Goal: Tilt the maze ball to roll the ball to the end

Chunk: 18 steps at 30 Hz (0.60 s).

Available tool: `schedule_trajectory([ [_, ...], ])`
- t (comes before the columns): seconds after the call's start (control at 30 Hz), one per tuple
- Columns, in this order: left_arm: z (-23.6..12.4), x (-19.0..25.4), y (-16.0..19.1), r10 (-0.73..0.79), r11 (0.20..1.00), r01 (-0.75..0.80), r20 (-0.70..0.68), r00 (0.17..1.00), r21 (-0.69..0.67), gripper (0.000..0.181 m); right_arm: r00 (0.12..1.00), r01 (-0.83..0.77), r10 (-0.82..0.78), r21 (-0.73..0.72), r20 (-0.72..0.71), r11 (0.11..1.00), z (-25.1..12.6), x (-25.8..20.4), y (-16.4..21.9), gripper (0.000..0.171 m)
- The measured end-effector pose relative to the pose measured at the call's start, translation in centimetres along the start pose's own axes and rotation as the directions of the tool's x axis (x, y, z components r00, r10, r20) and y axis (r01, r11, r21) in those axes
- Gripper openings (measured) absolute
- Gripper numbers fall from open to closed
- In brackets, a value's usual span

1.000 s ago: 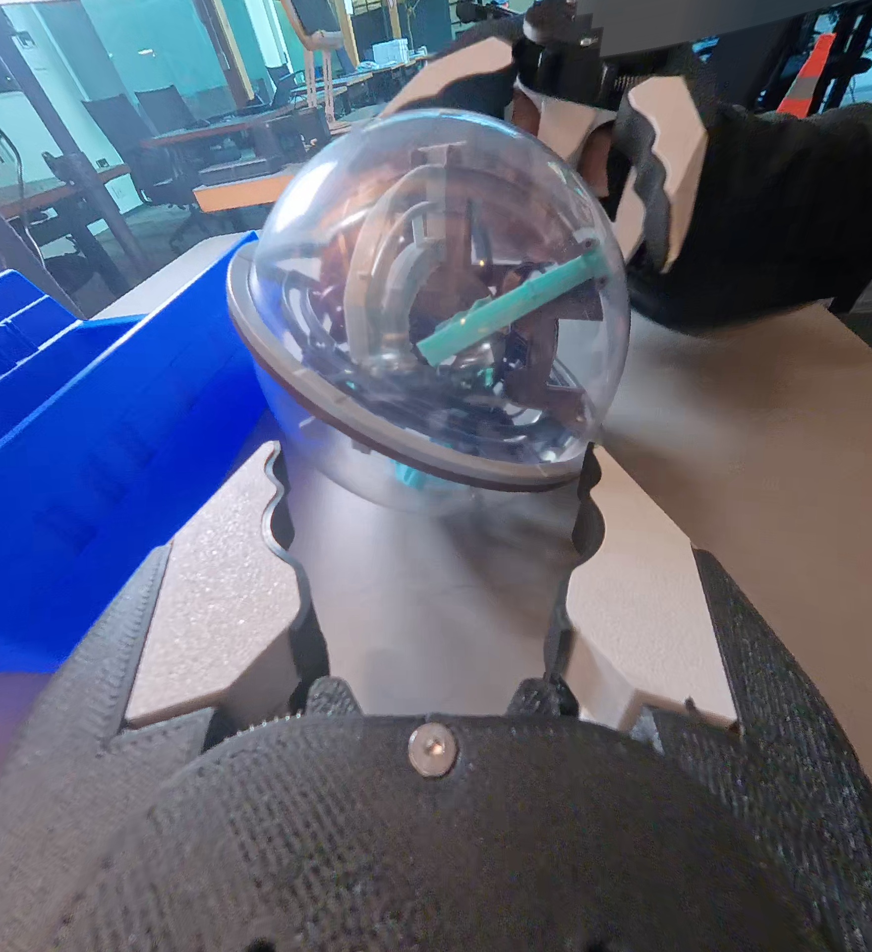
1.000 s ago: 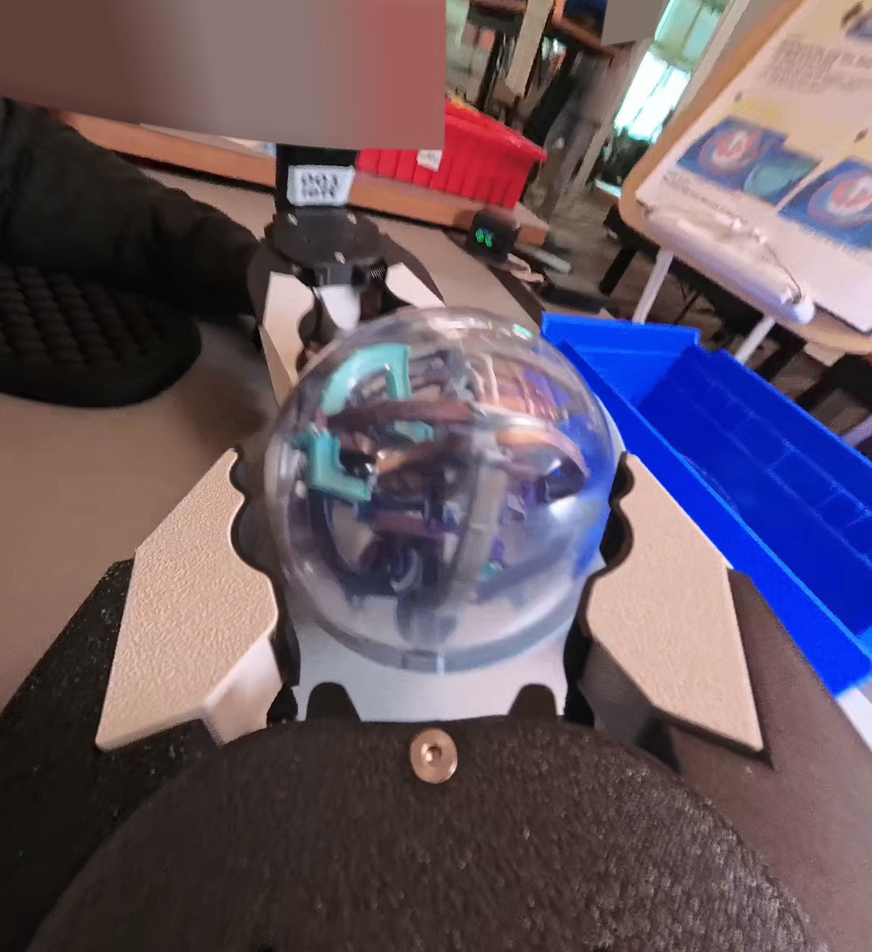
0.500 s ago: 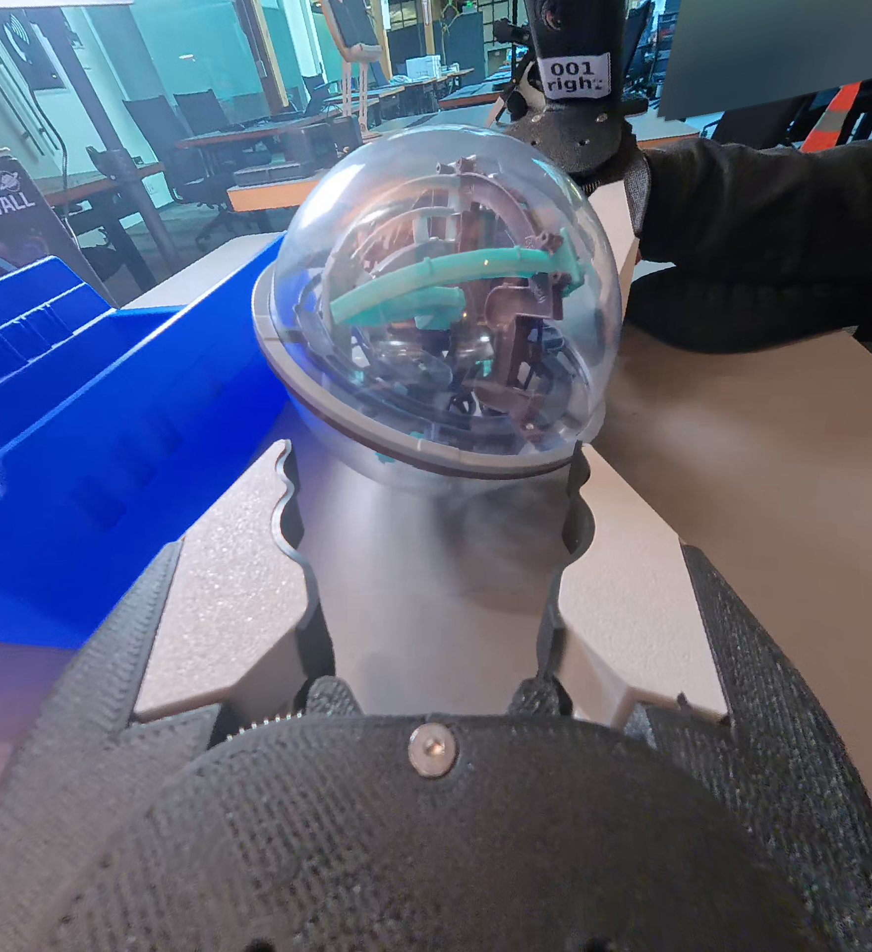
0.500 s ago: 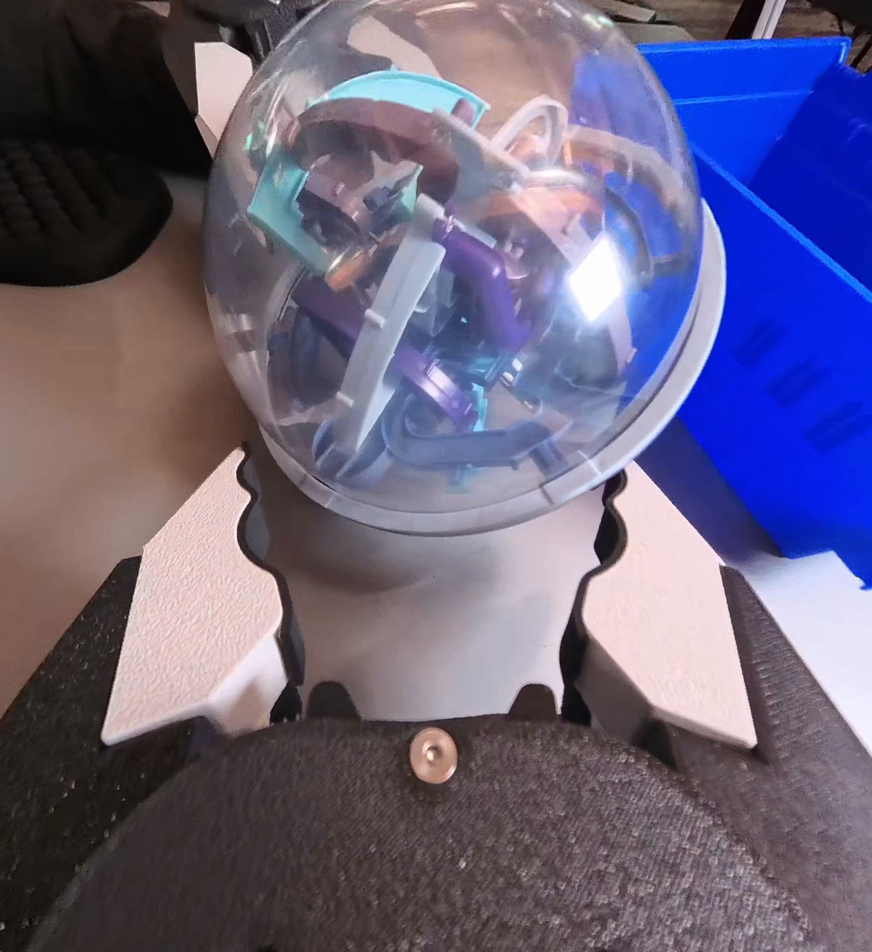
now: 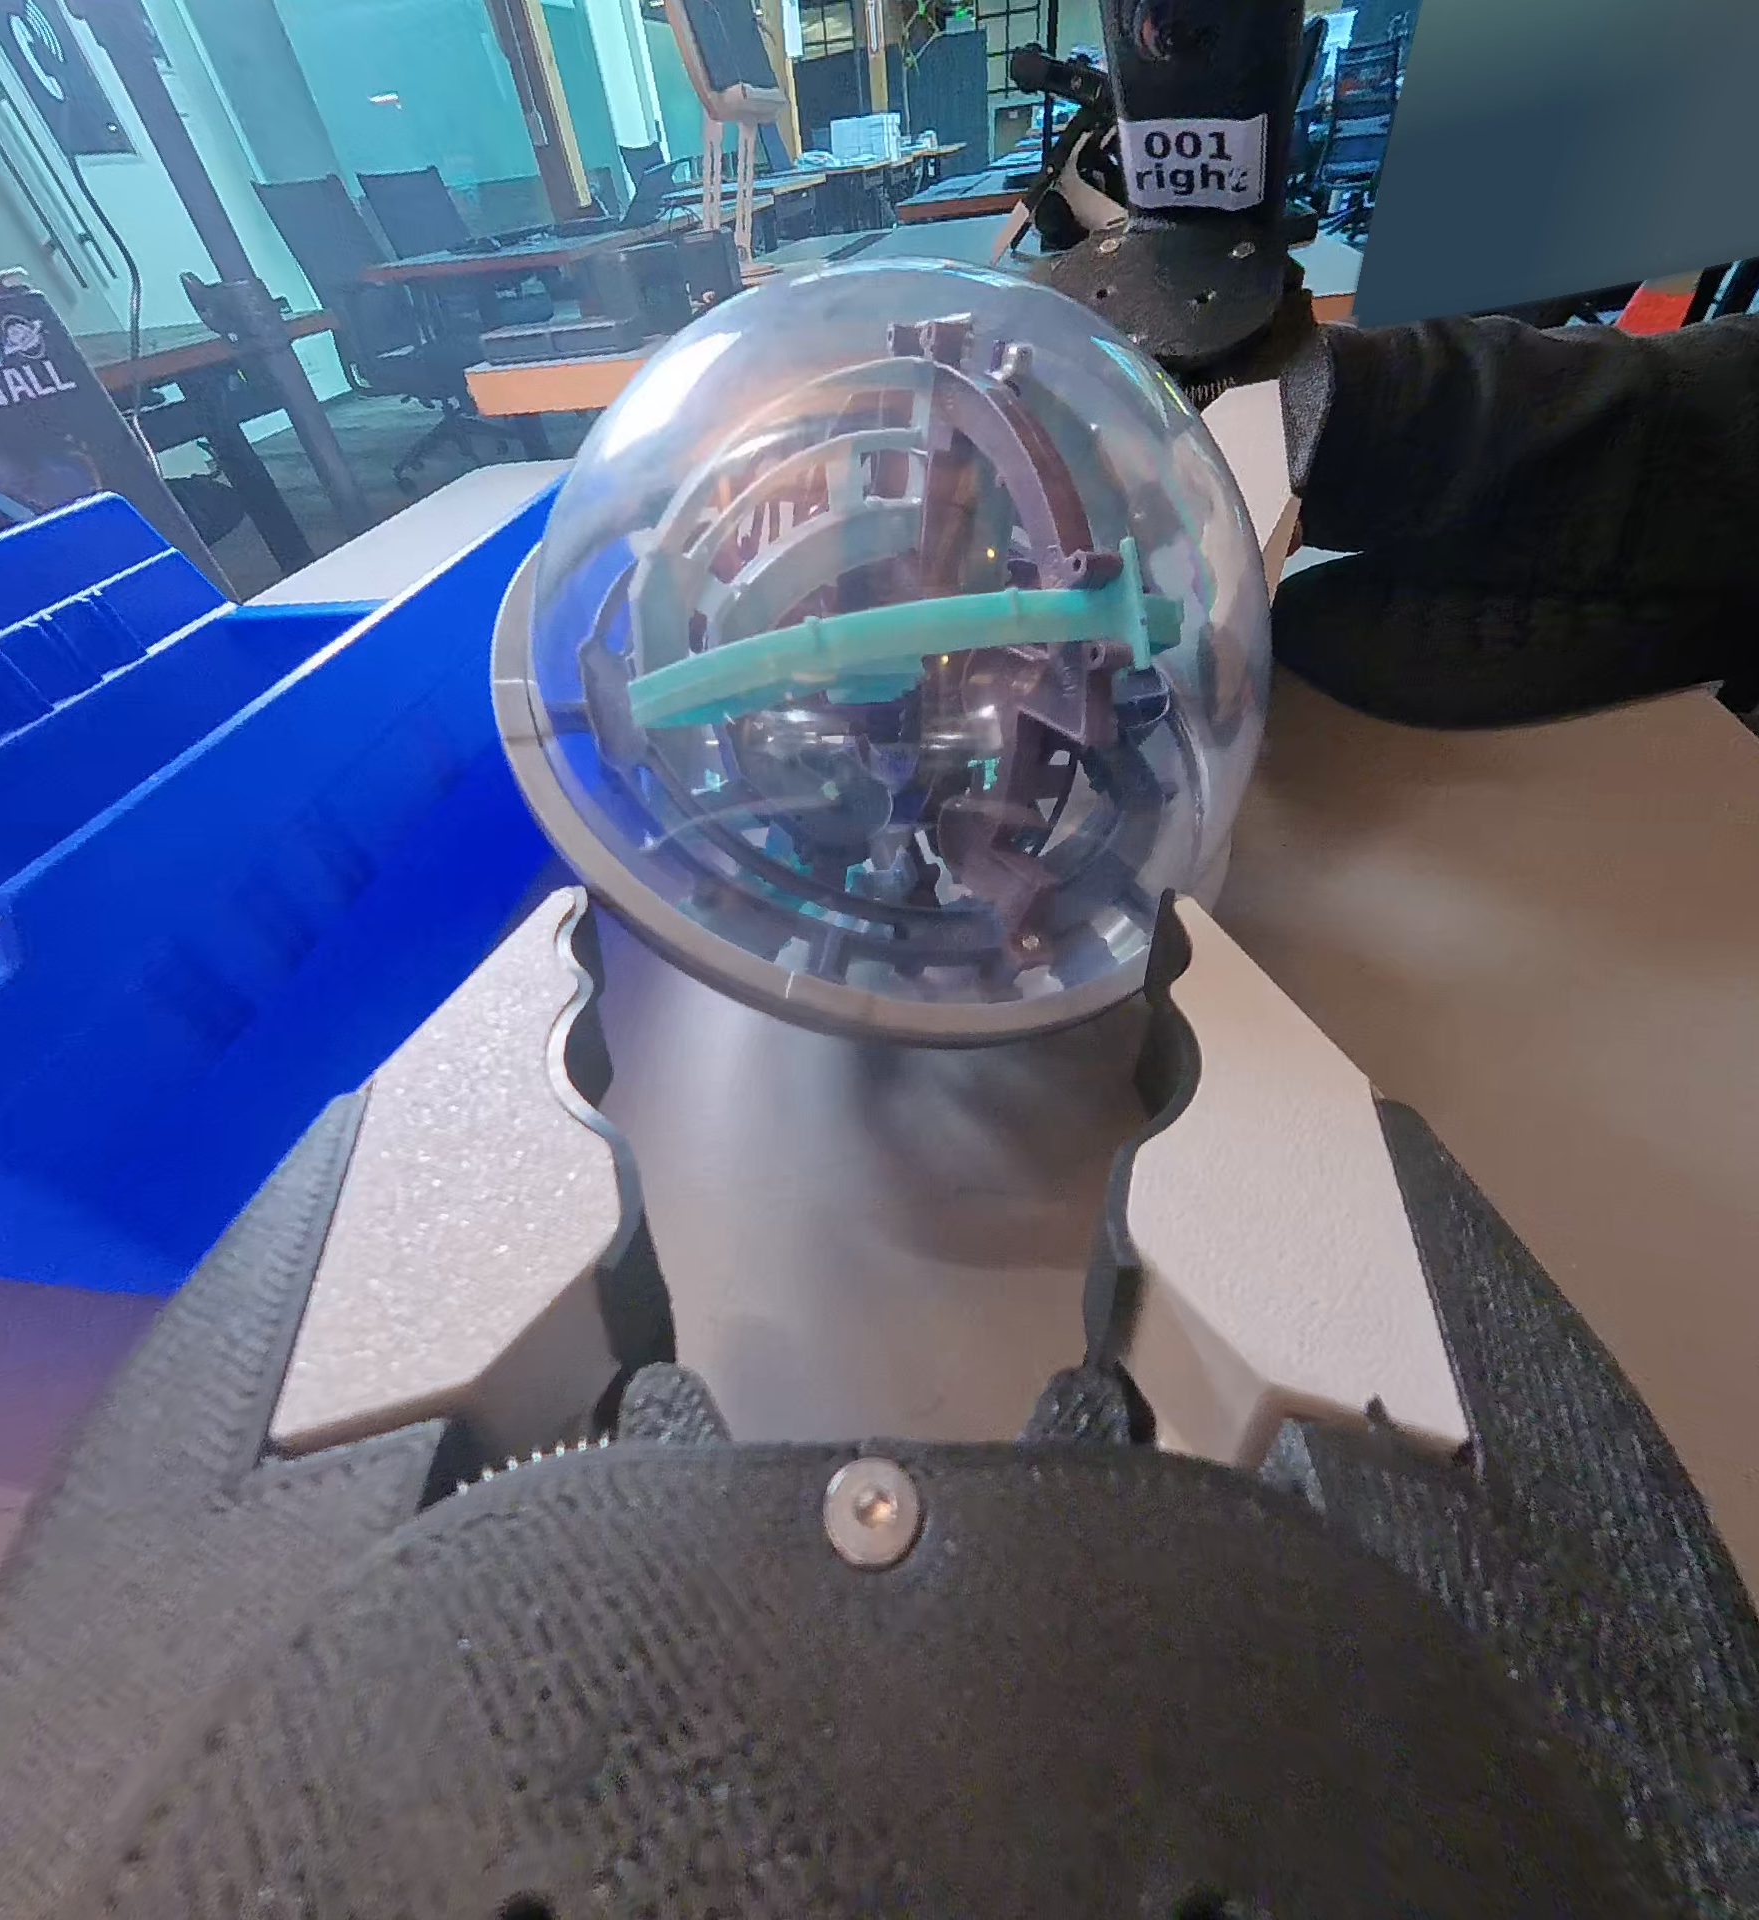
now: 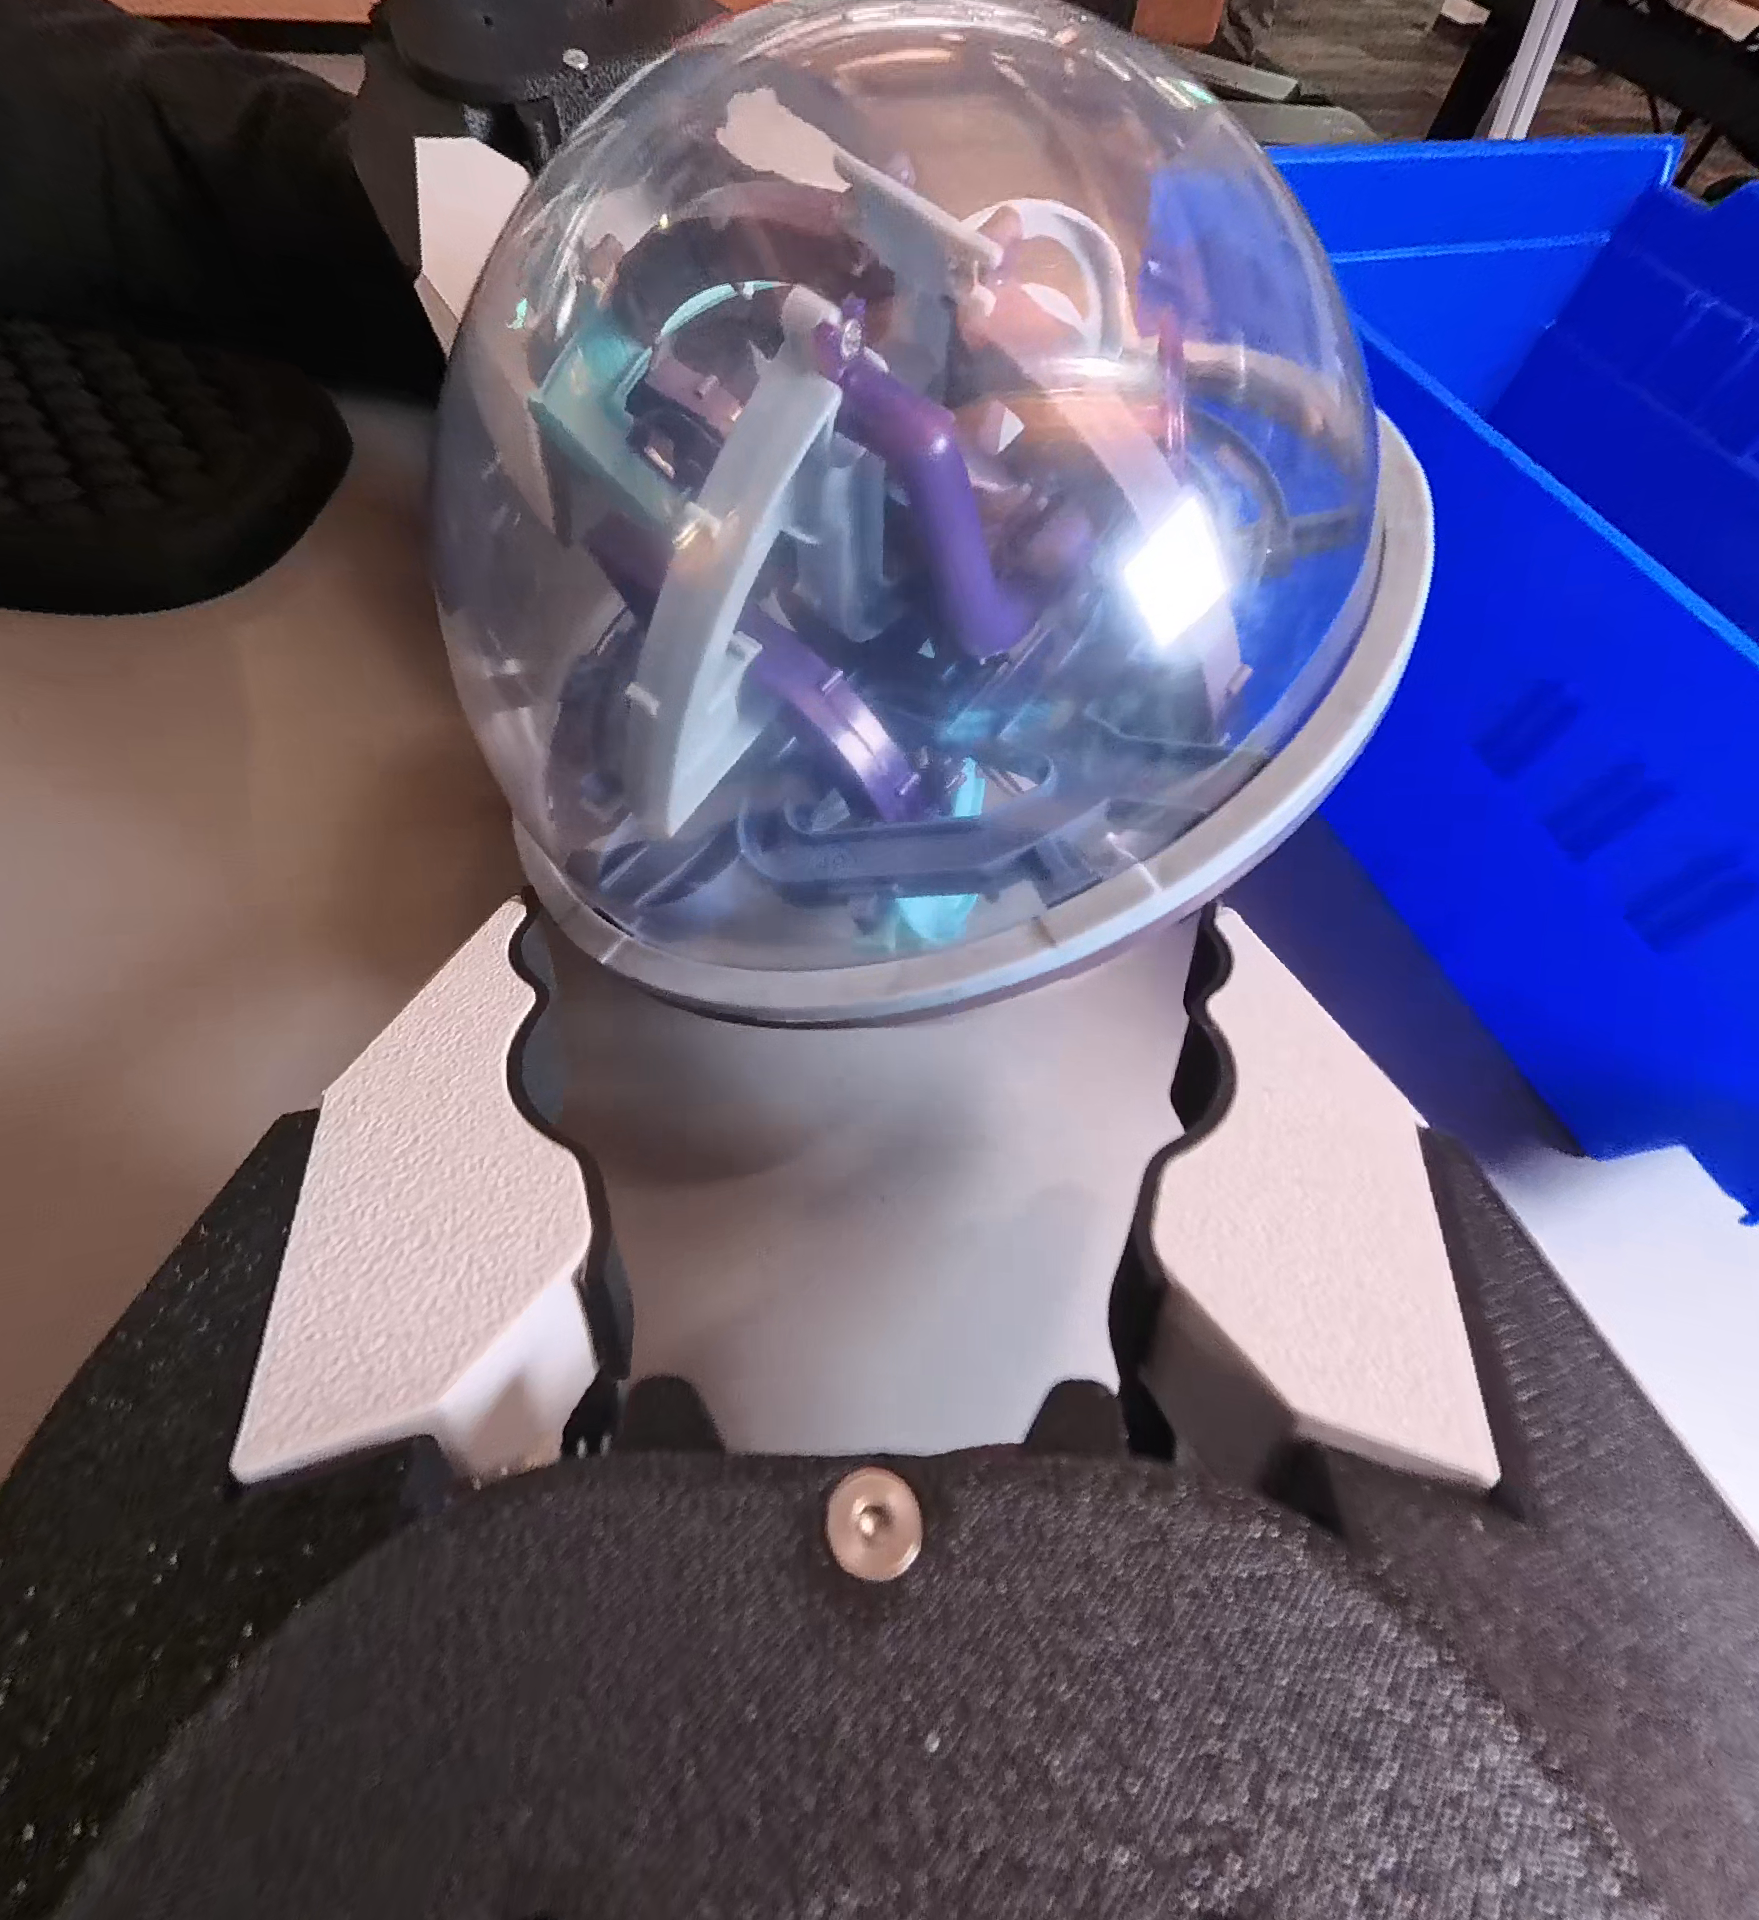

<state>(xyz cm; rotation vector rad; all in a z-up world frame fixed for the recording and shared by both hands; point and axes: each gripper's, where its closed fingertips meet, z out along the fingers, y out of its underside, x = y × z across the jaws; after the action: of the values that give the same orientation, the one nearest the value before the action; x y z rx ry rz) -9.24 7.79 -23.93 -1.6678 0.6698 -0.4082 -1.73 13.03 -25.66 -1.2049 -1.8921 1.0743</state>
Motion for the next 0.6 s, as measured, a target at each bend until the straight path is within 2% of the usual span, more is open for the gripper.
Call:
schedule_trajectory([
  [0.4, -0.1, -0.4, 0.0, -0.04, 0.999, 0.04, 0.003, 0.999, 0.001, 0.11, 0.998, 0.054, -0.053, 0.023, -0.046, 0.998, -0.4, 0.3, -0.9, 0.113],
  [0.53, -0.2, -0.6, -0.1, -0.052, 0.999, 0.052, 0.007, 0.999, 0.01, 0.109, 0.996, 0.071, -0.069, 0.031, -0.06, 0.997, -1.0, 0.5, -1.2, 0.103],
  [0.6, -0.2, -0.6, -0.1, -0.046, 0.999, 0.046, 0.01, 0.999, 0.014, 0.108, 0.996, 0.059, -0.056, 0.054, -0.064, 0.997, -1.5, 0.7, -1.6, 0.092],
])
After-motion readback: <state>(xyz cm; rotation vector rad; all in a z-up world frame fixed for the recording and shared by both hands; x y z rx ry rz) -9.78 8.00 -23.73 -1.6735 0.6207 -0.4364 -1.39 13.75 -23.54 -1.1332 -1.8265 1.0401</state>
